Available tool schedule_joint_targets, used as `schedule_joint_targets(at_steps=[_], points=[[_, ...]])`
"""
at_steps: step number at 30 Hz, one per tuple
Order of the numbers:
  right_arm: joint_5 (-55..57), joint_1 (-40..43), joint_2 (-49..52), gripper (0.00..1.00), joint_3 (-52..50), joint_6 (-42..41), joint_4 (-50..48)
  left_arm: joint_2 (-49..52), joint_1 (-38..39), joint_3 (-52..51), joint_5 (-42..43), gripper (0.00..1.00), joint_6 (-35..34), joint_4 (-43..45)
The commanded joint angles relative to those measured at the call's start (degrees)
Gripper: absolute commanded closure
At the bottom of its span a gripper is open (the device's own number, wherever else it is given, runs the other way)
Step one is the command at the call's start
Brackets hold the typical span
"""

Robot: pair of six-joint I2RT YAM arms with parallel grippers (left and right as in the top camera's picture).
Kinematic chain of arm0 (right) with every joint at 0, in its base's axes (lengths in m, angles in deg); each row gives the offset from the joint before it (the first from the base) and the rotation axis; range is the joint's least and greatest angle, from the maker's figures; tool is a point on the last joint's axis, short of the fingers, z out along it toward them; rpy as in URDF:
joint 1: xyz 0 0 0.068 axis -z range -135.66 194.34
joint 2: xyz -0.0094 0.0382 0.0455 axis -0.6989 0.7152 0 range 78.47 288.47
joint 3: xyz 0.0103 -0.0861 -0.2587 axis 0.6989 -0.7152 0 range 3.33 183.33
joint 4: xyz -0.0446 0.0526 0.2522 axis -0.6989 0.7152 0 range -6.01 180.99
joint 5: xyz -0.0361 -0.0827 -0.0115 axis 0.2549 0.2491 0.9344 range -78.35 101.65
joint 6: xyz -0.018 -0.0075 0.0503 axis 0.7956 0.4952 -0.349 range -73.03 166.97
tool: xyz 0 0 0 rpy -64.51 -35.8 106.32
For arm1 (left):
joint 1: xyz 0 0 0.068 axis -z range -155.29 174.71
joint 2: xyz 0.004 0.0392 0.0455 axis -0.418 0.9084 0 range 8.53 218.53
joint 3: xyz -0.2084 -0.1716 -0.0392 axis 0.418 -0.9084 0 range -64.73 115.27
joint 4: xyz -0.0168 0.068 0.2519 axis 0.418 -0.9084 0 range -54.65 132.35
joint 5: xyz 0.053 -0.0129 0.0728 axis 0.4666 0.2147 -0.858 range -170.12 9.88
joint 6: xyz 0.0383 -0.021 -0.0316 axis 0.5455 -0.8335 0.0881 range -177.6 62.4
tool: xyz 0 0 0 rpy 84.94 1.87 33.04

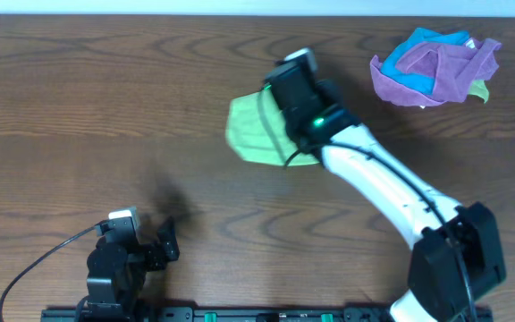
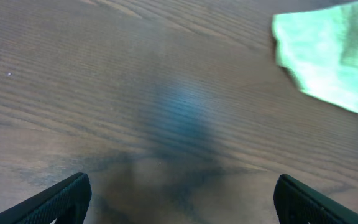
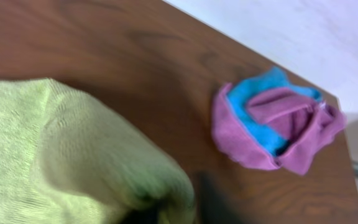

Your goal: Fold the cloth

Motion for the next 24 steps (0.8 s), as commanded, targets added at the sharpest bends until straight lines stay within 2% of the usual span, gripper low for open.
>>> schedule_joint_targets(at_steps=[1, 2, 3, 7, 11, 14, 18, 24], points=[[-3.76, 3.80, -1.09, 0.27, 0.59, 0.50, 0.00, -0.37, -0.09, 1.40, 0.42, 0.05, -0.04, 0.00], [-4.44, 4.26, -1.11, 0.11, 0.59, 0.04, 0.37, -0.37, -0.09, 1.40, 0.42, 0.05, -0.04, 0.00], [-4.52, 4.50, -1.11, 0.01, 0.59, -1.20, 1.03, -0.37, -0.09, 1.40, 0.42, 0.05, -0.04, 0.00], [-5.22, 3.45, -2.49, 0.01, 0.59, -6.73, 4.48, -0.35, -0.09, 1.42, 0.94, 0.05, -0.04, 0.37], [-12.39, 2.01, -5.84, 0.02, 0.59, -11.47, 7.23, 1.14, -0.09, 2.36, 6.05, 0.05, -1.62, 2.78], [-17.49, 2.23, -8.39, 0.02, 0.59, -18.51, 10.71, 5.84, -0.07, 5.92, 6.86, 0.05, -3.50, 2.75], [-23.65, 4.15, -9.42, 0.04, 0.59, -25.59, 16.46, 17.64, -0.07, 13.97, 7.78, 0.05, -4.55, 2.75], [-29.83, 7.85, -9.35, 0.07, 0.04, -30.08, 21.22, 43.36, -0.02, 29.40, 17.29, 0.04, -6.45, 0.44]])
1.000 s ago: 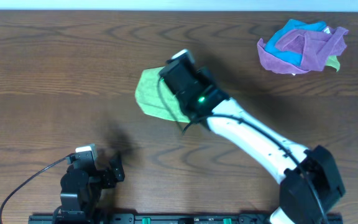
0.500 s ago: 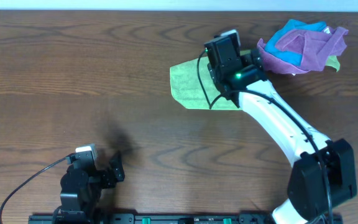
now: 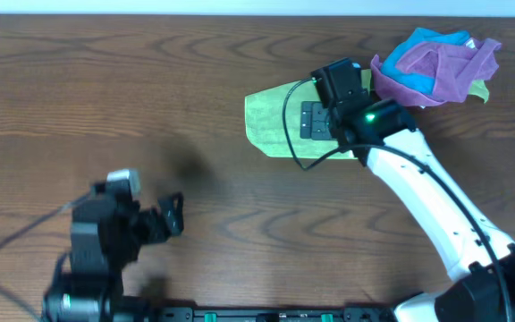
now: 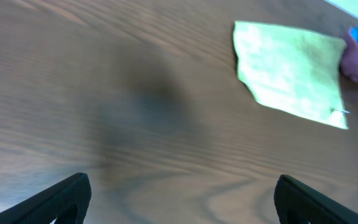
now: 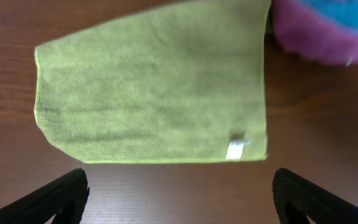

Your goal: Fold the cloth

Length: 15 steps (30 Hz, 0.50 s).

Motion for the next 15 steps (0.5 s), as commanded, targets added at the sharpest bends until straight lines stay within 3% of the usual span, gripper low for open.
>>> schedule_joint_targets(at_steps=[1, 8, 15], points=[[-5.16, 2.45, -0.04, 0.07, -0.13, -5.31, 0.79, 12.81, -0.02, 7.56, 8.96, 0.05, -1.53, -0.87], [-14.08, 9.81, -0.04, 0.10, -0.13, -5.25, 1.88, 37.40, -0.02, 17.92, 23.69, 0.05, -3.30, 2.54], [-20.13, 15.78, -0.07, 0.12, -0.13, -3.45, 5.27, 53.59, 2.40, 17.94, 37.51, 0.05, -14.84, 24.48]])
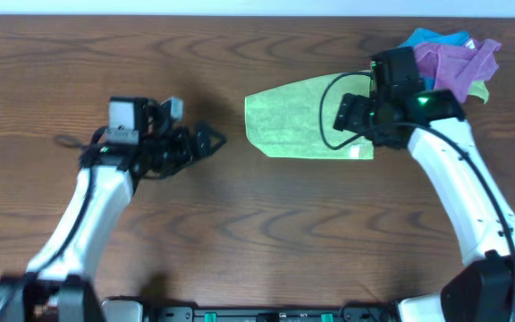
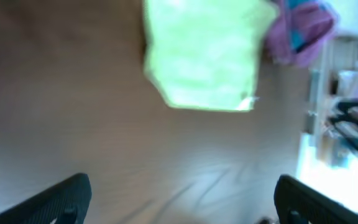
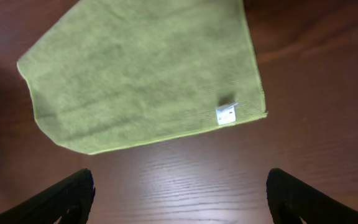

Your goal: Fold the cloth

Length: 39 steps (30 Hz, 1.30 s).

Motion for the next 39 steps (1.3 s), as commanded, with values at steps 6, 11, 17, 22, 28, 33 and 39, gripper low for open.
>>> schedule_joint_targets(at_steps=[6, 11, 17, 22, 28, 33, 39], points=[[-3.91, 1.51, -0.15, 0.12, -0.07, 1.33, 1.20, 13.07, 5.60, 0.79, 8.20, 0.05, -15.67, 19.71], [-4.96, 1.49, -0.15, 0.14, -0.07, 1.84, 1.18, 17.49, 8.09, 0.79, 5.38, 0.05, -18.05, 26.47], [-5.60, 1.49, -0.15, 0.15, -0.07, 3.21, 2.25, 20.41, 8.41, 0.79, -1.73, 0.05, -17.92, 28.11], [-5.92, 1.49, -0.15, 0.15, -0.07, 3.91, 2.40, 22.45, 8.44, 0.79, -3.32, 0.05, -17.99, 32.30], [-6.69, 1.49, -0.15, 0.16, -0.07, 4.31, 2.40, 24.61, 8.44, 0.79, -5.25, 0.05, -18.05, 35.30], [-7.06, 1.42, -0.15, 0.16, -0.07, 4.37, 2.45, 26.62, 8.46, 0.81, -5.62, 0.05, -20.09, 40.06], [-7.32, 1.38, -0.15, 0.17, -0.07, 5.01, 2.45, 29.66, 9.53, 0.83, -5.64, 0.05, -23.02, 45.77]])
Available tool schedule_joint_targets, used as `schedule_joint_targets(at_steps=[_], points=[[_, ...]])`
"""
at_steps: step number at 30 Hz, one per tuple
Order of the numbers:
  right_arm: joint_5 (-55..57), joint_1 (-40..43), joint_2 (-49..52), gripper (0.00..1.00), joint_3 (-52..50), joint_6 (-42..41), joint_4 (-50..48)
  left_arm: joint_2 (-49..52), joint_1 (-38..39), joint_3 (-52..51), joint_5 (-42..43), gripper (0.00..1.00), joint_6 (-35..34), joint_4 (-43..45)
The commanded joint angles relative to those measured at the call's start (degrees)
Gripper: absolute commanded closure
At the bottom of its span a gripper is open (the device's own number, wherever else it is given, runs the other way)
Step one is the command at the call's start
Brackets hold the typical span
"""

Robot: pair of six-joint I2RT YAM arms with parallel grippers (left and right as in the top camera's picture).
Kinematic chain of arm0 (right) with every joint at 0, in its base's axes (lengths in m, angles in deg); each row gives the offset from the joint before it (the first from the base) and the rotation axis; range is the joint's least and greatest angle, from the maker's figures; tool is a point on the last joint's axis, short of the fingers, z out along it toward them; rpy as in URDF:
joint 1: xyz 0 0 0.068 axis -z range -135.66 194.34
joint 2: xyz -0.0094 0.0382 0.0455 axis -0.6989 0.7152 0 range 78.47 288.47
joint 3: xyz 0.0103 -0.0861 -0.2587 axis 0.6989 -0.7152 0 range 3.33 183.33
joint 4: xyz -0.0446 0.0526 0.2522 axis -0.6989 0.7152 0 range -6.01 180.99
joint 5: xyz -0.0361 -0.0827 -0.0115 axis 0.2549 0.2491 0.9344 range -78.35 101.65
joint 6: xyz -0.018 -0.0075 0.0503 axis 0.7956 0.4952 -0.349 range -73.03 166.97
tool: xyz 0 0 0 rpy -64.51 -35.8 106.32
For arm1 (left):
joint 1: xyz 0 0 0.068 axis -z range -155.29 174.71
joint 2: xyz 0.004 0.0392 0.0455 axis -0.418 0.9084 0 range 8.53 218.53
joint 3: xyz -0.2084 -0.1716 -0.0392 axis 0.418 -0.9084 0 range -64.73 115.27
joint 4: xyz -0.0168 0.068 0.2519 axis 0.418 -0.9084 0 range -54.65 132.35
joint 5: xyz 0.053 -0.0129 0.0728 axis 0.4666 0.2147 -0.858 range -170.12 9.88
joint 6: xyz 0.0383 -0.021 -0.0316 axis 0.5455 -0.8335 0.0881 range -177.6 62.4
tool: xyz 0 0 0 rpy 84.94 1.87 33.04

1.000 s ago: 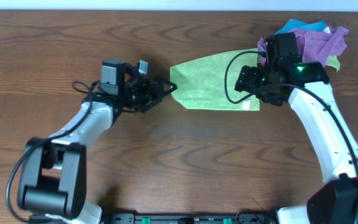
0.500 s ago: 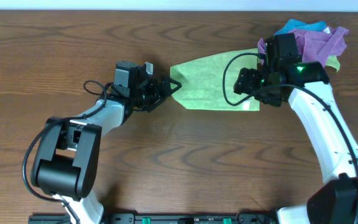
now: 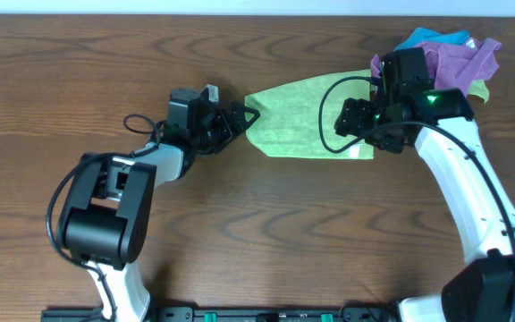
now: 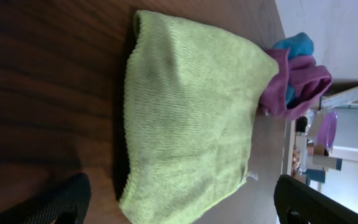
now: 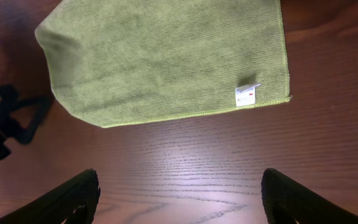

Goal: Fold the cloth
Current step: 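Grasp the cloth's left edge with the left gripper, right gripper holding right edge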

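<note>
The green cloth (image 3: pixel 302 116) lies flat in one layer on the table, with its white tag (image 5: pixel 246 93) at the near right corner. My left gripper (image 3: pixel 242 122) is open and low at the cloth's left edge. That edge (image 4: pixel 129 124) lies between its two fingers (image 4: pixel 67 199). My right gripper (image 3: pixel 370 132) hangs open above the cloth's right end. Its fingers (image 5: pixel 73 199) hold nothing and stand over bare wood just in front of the cloth (image 5: pixel 166 56).
A pile of purple and blue cloths (image 3: pixel 441 58) sits at the back right, touching the green cloth's far right corner; it also shows in the left wrist view (image 4: pixel 294 74). The left gripper (image 5: pixel 8 118) shows at the left of the right wrist view.
My left gripper, then open and a short way left of the cloth, is now at the cloth's left edge with that edge between its fingers. The right gripper and cloth have barely moved.
The green cloth was first bunched under my right gripper mid-table, with the left arm near the front edge. Then the cloth lay flat further right beside the pile, the right gripper open above it. The left gripper then stood left of the cloth and is now at its edge.
</note>
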Motion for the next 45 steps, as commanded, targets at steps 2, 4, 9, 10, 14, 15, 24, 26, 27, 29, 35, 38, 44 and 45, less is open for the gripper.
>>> schedule_joint_targets(at_steps=[2, 4, 9, 10, 14, 15, 24, 26, 27, 29, 35, 38, 44, 45], points=[[-0.72, 0.11, -0.17, 0.17, -0.04, 1.49, 0.22, 2.62, 1.66, 0.76, -0.46, 0.05, -2.08, 2.49], [-0.72, 0.11, -0.17, 0.17, -0.04, 1.64, 0.20, 3.39, 2.62, 0.76, -1.01, 0.05, -2.71, 3.15], [-1.27, 0.07, -0.17, 0.17, -0.04, 2.03, 0.24, 3.65, 4.87, 0.76, -2.97, 0.05, -3.13, 4.07], [-1.57, 0.07, -0.17, 0.18, -0.04, 2.34, 0.22, 3.65, 5.35, 0.76, -3.04, 0.05, -3.19, 4.48], [-1.57, 0.07, -0.17, 0.19, -0.04, 2.75, 0.35, 3.65, 6.62, 0.76, -3.43, 0.05, -3.21, 5.29], [-1.55, 0.07, -0.17, 0.19, -0.04, 2.84, 0.46, 3.65, 6.93, 0.76, -3.45, 0.07, -3.34, 5.31], [2.10, 0.07, -0.17, 0.23, -0.04, 4.22, 2.75, 3.65, 7.43, 0.76, -1.36, 0.94, -3.56, 5.27], [4.61, 0.07, -0.17, 0.23, -0.07, 4.20, 3.72, 3.63, 7.10, 0.76, 0.09, 0.94, -3.56, 5.33], [4.98, 0.07, -0.17, 0.23, -0.07, 4.24, 3.93, 3.63, 6.84, 0.76, 0.92, 0.94, -3.56, 5.33], [4.98, 0.07, -0.17, 0.23, -0.44, 4.22, 3.82, 3.63, 6.21, 0.76, 3.04, 0.94, -3.54, 5.73], [4.96, 0.11, -0.17, 0.21, -6.75, 4.17, -1.46, 3.48, 2.71, 0.76, 11.19, 0.94, -2.84, 5.66], [4.81, 0.22, -0.17, 0.20, -12.70, 3.96, -7.72, 3.45, 0.26, 0.76, 15.15, 0.94, -2.12, 5.44], [4.70, 0.22, -0.17, 0.20, -19.71, 0.44, -16.98, 3.45, -2.91, 0.74, 20.02, 0.94, 0.37, 4.04], [4.66, 0.22, -0.17, 0.20, -20.52, -0.26, -18.29, 3.45, -3.17, 0.74, 20.72, 0.94, 0.83, 3.82]])
